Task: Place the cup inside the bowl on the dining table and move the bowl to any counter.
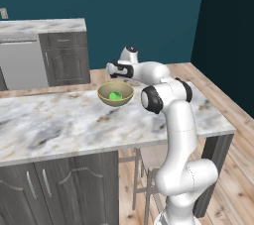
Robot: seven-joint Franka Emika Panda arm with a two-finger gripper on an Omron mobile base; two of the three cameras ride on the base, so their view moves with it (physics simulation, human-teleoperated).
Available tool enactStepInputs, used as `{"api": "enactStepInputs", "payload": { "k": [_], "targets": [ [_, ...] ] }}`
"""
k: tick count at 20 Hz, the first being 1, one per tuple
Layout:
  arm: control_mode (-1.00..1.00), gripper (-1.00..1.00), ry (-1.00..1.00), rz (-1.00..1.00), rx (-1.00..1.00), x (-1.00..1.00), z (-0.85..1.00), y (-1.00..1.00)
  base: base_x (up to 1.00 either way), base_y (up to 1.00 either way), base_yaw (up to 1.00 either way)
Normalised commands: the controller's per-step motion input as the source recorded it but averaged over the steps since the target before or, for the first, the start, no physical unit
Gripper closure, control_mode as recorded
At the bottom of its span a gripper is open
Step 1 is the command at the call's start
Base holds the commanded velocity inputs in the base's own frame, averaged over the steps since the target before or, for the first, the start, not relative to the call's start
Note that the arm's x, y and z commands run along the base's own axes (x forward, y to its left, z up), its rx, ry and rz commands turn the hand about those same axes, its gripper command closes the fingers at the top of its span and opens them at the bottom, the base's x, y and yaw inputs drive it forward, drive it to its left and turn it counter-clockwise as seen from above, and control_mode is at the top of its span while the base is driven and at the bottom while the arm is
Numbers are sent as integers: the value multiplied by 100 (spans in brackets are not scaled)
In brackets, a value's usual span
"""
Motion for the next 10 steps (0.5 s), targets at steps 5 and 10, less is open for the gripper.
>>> {"api": "enactStepInputs", "payload": {
  "k": [5,10],
  "targets": [
    [-100,-100,8,-1,0,0,0,-31,0,0,0],
    [-100,-100,11,-9,2,0,-1,-41,0,0,0]
  ]
}}
